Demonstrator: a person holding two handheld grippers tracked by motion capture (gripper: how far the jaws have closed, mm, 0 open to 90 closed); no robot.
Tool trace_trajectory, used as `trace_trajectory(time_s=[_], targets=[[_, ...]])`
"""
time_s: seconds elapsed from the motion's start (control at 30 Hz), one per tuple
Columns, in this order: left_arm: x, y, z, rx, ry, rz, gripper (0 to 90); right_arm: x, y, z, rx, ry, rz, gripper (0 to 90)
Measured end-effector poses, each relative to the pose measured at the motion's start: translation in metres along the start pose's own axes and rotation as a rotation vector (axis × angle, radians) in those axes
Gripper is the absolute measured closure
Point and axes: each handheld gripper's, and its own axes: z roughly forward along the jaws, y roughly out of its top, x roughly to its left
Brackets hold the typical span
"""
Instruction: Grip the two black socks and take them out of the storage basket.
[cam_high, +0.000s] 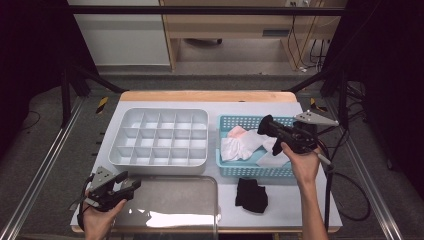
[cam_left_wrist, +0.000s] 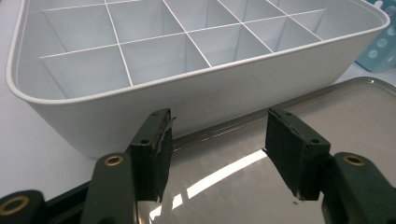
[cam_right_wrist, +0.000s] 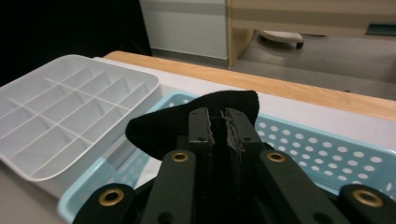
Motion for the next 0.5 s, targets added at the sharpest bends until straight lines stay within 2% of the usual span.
trace_trajectory(time_s=[0.2,0.23,0.33,0.47,0.5], targets=[[-0.001,0.000,0.000,0.001,-0.003,0.002,40.6,0.015,-0.007,-0.018,-0.019,0.042,-0.016,81.5],[-0.002,0.000,0.000,0.000,-0.003,0.003,40.5,0.021,-0.011,-0.026,-0.026,0.060,-0.023,81.6],[-0.002,0.001,0.000,0.000,-0.004,0.004,40.5,0.029,-0.018,-0.038,-0.027,0.083,-0.033,81.6],[-0.003,0.001,0.000,-0.002,-0.005,0.003,40.5,0.034,-0.025,-0.048,-0.022,0.098,-0.041,81.5],[-0.003,0.001,0.000,-0.002,-0.004,0.006,40.5,0.037,-0.032,-0.054,-0.003,0.099,-0.046,81.5]])
